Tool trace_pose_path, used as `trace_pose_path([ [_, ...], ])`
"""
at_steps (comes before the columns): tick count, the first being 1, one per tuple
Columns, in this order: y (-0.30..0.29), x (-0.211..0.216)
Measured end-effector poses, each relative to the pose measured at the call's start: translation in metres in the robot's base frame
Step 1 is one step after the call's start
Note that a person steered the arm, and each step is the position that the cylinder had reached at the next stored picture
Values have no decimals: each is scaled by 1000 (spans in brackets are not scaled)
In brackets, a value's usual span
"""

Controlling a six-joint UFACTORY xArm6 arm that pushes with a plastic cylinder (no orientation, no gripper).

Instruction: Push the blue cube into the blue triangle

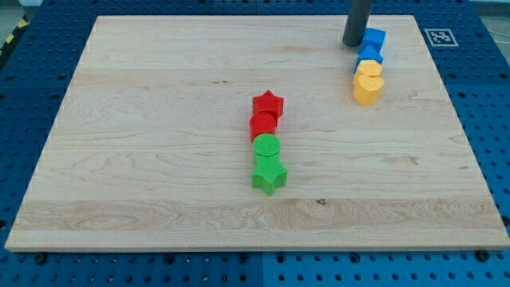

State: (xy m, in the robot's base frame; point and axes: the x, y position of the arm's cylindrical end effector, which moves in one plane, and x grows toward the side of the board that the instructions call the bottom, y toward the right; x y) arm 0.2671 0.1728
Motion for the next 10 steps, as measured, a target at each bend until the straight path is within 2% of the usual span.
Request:
trace_pose_path([
  [1, 8, 1],
  [2, -20, -20],
  [3, -22, -67],
  [6, 76, -54],
  [7, 77, -15],
  [8, 79, 2],
  [10, 64, 5],
])
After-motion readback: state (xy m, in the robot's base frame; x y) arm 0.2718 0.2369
